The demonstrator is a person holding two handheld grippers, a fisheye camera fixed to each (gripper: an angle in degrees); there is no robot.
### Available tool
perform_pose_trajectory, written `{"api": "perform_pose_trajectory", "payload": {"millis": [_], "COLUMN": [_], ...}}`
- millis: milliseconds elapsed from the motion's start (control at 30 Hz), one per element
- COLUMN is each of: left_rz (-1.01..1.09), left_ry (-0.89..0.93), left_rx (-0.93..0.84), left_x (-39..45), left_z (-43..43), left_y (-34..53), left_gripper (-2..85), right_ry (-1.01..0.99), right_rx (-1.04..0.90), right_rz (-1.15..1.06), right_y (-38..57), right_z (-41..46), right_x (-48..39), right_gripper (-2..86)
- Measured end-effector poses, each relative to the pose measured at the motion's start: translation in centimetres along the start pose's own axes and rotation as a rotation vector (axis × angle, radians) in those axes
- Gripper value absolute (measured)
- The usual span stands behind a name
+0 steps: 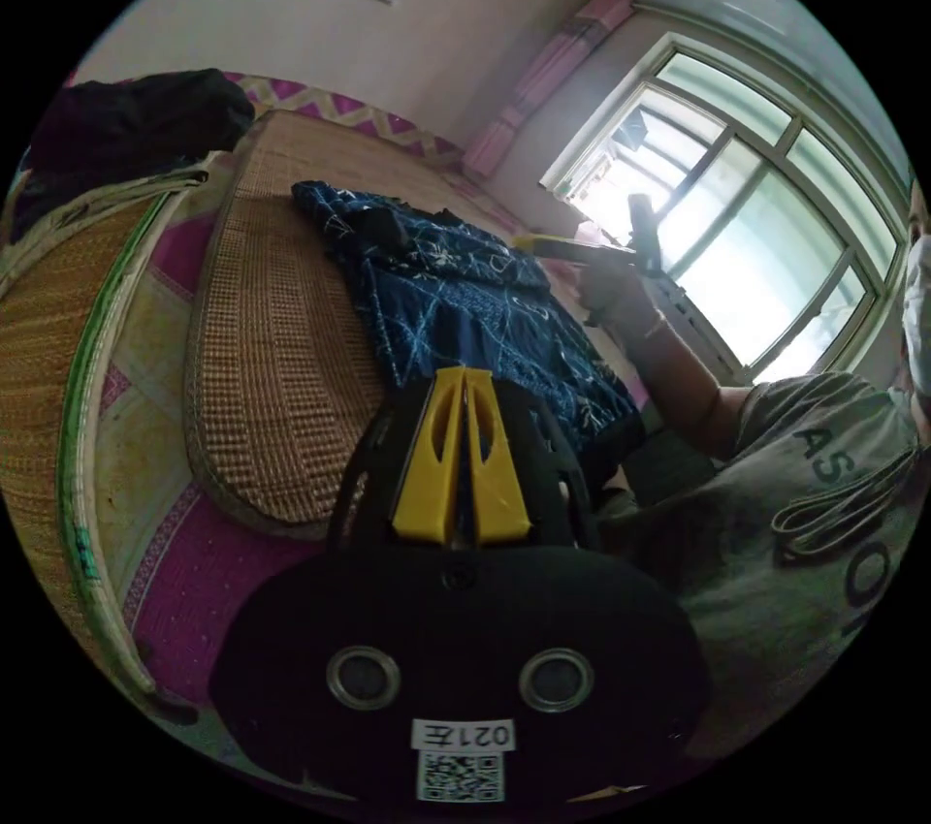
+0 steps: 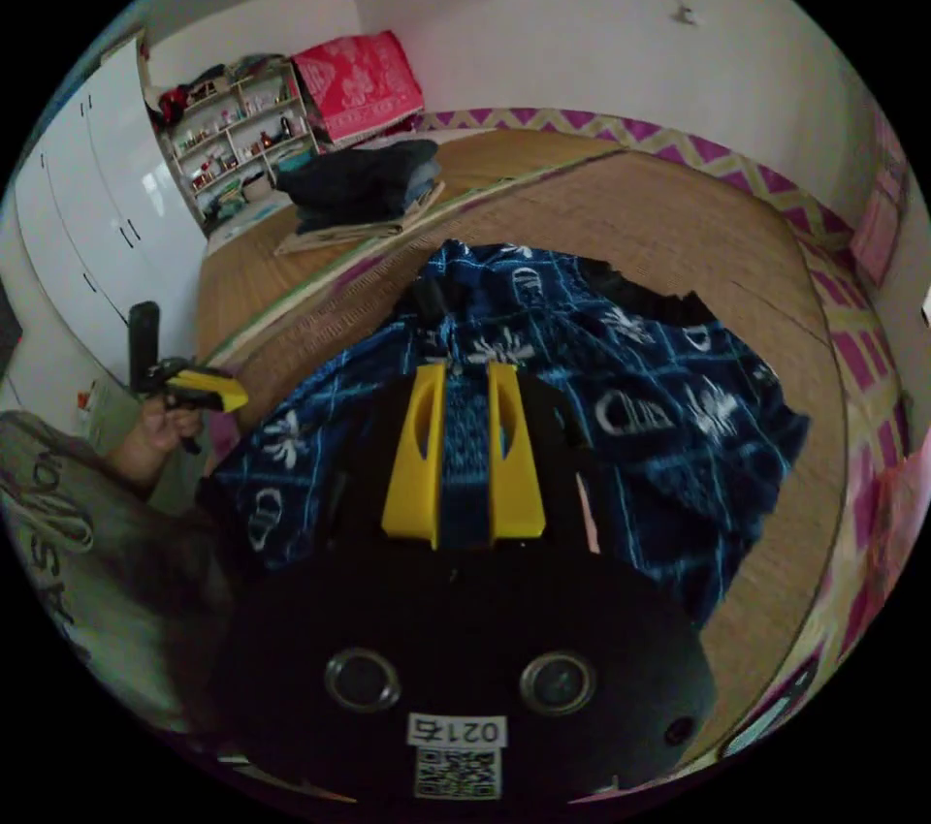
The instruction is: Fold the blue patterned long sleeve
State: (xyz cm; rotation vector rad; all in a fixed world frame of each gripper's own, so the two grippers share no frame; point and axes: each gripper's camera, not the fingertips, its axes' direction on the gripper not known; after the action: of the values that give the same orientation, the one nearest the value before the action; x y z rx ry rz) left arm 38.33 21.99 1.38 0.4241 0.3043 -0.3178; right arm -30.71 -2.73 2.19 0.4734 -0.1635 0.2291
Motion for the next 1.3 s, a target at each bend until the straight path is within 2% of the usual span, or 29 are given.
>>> {"api": "perform_pose_trajectory", "payload": {"millis": [100, 167, 267, 467, 567, 667, 800, 933, 1000, 1067, 1133, 1300], "left_rz": [0.003, -0.002, -0.04, -0.138, -0.228, -0.263, -0.237, -0.21, -0.227, -0.242, -0.22, -0.117], "left_ry": [-0.031, -0.026, -0.005, -0.087, -0.105, -0.051, 0.018, 0.041, 0.067, 0.152, 0.194, 0.354], "left_rx": [0.005, -0.027, -0.054, -0.015, 0.016, -0.013, -0.079, -0.138, -0.191, -0.238, -0.233, -0.111], "left_x": [-0.2, -0.6, -1.3, -2.3, -3.7, -5.3, -6.2, -7.4, -8.4, -9.7, -10.2, -10.4], "left_z": [-1.2, -2.0, -3.2, -7.2, -9.4, -9.4, -7.4, -5.5, -4.4, -3.4, -3.7, -7.2], "left_y": [1.3, 2.2, 3.6, 7.2, 9.0, 9.7, 9.1, 7.9, 7.4, 6.8, 6.1, 1.7], "left_gripper": [0.5, 5.5, 8.3, 9.3, 9.9, 10.0, 11.1, 11.2, 10.2, 4.2, 0.3, -0.8], "right_ry": [0.073, 0.144, 0.177, 0.011, -0.046, -0.014, -0.102, -0.19, -0.228, -0.332, -0.412, -0.606], "right_rx": [0.005, -0.007, -0.02, 0.031, 0.065, 0.067, 0.062, 0.063, 0.081, 0.123, 0.164, 0.267], "right_rz": [0.072, 0.164, 0.306, 0.554, 0.622, 0.7, 0.749, 0.751, 0.757, 0.794, 0.799, 0.707], "right_y": [7.6, 14.4, 22.6, 35.1, 38.4, 40.3, 41.3, 42.0, 42.8, 44.2, 45.0, 43.5], "right_z": [-6.3, -10.5, -14.6, -19.3, -20.9, -22.0, -22.0, -22.4, -23.3, -25.0, -26.8, -33.1], "right_x": [2.2, 3.6, 5.3, 8.4, 10.1, 12.5, 15.6, 18.2, 19.4, 21.3, 22.6, 25.6], "right_gripper": [6.8, 7.1, 7.5, 8.7, 9.2, 10.5, 11.3, 8.6, 6.0, 3.7, 2.5, 1.1]}}
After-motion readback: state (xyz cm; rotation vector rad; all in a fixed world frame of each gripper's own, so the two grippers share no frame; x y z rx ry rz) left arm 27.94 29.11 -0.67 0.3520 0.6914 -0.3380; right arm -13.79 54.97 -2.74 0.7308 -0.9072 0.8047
